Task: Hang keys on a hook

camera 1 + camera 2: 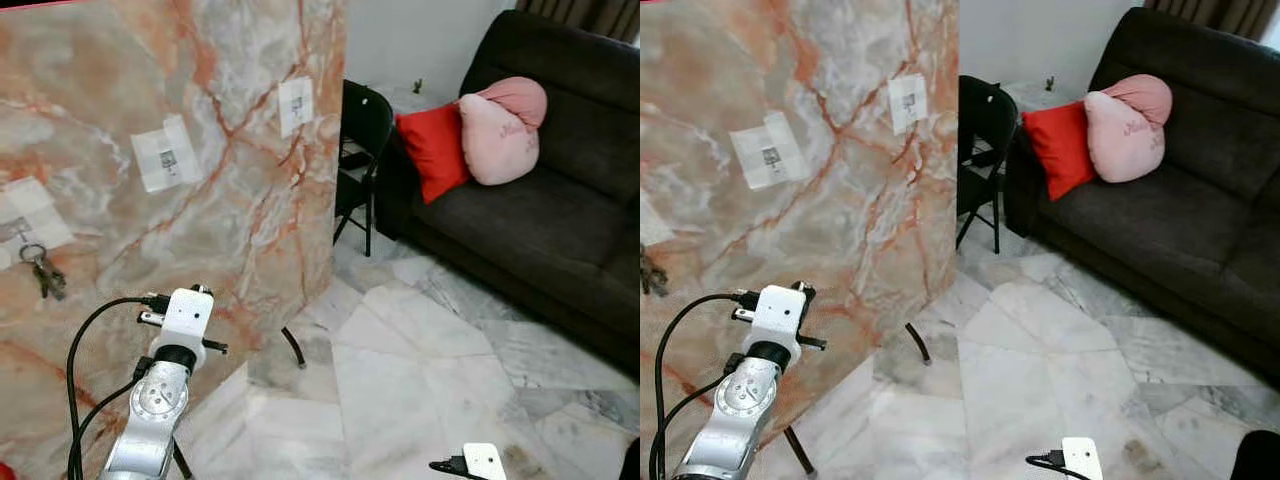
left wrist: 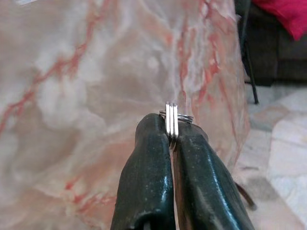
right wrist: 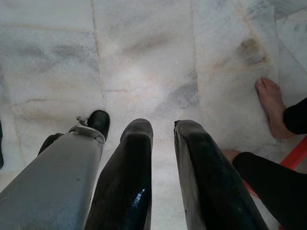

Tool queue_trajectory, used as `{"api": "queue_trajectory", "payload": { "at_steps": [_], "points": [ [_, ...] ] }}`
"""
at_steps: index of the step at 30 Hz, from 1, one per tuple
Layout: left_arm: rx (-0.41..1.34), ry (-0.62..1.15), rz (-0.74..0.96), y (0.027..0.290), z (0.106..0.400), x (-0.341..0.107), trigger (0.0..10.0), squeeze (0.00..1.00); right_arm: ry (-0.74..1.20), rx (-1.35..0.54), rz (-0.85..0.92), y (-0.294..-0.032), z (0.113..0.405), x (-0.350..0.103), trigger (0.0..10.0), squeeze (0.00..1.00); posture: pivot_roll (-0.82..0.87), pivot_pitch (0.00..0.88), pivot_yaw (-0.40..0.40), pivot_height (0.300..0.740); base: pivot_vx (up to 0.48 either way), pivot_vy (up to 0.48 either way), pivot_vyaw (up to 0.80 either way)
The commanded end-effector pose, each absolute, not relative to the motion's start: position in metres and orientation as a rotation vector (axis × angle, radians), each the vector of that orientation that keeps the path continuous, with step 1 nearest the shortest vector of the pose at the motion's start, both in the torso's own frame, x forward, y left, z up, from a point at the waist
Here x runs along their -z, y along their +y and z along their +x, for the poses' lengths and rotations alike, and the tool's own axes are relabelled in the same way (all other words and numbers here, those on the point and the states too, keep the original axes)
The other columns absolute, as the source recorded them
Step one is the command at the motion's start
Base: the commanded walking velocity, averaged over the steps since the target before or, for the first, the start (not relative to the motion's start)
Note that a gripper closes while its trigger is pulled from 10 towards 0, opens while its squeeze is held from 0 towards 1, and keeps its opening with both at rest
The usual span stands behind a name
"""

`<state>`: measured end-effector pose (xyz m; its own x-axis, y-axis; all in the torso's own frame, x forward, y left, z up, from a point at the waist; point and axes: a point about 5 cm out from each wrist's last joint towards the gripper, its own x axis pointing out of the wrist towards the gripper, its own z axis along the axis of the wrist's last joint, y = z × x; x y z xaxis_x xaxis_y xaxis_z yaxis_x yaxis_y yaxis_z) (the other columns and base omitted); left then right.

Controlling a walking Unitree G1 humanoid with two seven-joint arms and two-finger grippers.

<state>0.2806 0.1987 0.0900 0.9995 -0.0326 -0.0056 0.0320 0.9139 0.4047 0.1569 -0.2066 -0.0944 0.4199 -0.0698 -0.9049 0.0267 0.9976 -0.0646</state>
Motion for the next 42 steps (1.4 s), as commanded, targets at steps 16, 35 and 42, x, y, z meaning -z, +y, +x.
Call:
{"api": "queue_trajectory", "payload": {
  "at_steps": [16,35,42],
  "points": [
    [0.070,-0.082,0.301,0.173,0.282,-0.098,10.0,0.00,1.143,0.036,-0.103,-0.210,0.158,0.093,10.0,0.00,0.12,0.000,-0.103,0.740,0.000,0.000,0.48],
    [0.122,-0.110,0.267,0.159,0.285,-0.103,10.0,0.00,1.150,0.035,-0.109,-0.209,0.159,0.093,10.0,0.00,0.12,0.000,-0.104,0.740,0.208,0.000,0.00],
    [0.119,-0.110,0.261,0.158,0.285,-0.103,10.0,0.00,1.150,0.035,-0.111,-0.210,0.159,0.093,10.0,0.00,0.13,0.000,-0.108,0.740,0.439,0.000,0.00]
  ]
}}
